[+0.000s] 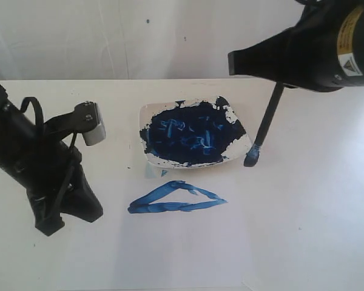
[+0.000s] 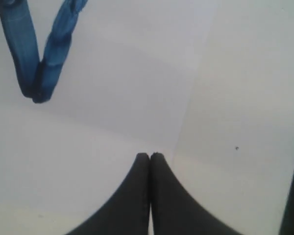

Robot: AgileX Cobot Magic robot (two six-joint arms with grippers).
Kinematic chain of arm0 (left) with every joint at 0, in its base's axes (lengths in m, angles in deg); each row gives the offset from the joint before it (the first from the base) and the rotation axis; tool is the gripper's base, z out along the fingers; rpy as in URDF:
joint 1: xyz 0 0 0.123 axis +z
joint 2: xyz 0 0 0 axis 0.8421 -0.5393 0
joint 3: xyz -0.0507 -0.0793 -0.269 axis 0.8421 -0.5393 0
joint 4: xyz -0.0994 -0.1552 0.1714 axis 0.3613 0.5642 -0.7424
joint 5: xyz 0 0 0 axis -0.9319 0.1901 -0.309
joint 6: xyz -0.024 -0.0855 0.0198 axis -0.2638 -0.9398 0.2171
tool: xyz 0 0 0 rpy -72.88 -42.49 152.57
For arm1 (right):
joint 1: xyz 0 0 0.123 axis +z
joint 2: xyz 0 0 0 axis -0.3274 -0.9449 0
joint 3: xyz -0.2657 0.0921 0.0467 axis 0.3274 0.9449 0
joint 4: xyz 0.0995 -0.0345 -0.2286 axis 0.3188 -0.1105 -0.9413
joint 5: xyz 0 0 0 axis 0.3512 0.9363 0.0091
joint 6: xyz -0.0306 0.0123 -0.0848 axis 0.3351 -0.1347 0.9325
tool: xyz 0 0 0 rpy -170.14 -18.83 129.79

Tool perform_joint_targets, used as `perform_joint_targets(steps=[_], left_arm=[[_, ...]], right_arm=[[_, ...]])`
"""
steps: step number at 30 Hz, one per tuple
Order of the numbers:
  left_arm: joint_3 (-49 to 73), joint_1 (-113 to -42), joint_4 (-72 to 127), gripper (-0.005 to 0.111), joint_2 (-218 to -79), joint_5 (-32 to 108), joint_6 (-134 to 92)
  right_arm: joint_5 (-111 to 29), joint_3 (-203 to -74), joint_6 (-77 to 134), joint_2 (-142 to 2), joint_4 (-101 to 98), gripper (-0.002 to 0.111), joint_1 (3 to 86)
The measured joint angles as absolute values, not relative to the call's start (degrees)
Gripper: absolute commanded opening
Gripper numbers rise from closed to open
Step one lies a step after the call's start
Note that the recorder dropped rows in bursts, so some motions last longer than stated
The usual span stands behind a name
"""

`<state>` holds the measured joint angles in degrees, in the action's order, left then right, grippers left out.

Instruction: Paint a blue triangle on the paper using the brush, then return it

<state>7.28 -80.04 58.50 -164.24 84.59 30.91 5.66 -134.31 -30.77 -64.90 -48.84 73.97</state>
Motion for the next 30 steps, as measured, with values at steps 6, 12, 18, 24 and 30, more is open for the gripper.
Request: perform_joint_targets(steps=[6, 12, 18, 24, 30], left_arm=[[7.28, -80.04, 49.96, 0.0, -159.45, 90.74, 19.42], [7.28, -80.04, 40.7, 0.0, -148.1, 92.75, 5.77], [7.28, -80.04, 35.99, 0.0, -129.05, 93.2, -8.31], [7.28, -80.04, 30.42, 0.0, -112.15, 98.88, -17.55], [7.28, -80.04, 29.41, 0.0, -104.68, 101.12, -19.56]], right_arm=[[6.97, -134.31, -30.77, -64.66, -43.67, 0.0, 73.97], [7.06, -134.31, -30.77, -64.66, -36.98, 0.0, 73.97], [5.29, -134.31, -30.26, -64.66, -31.15, 0.0, 73.97], [-7.25, -134.31, -22.78, -64.66, -31.58, 0.0, 73.97], [-16.79, -134.31, -20.73, -64.66, -33.82, 0.0, 73.97]])
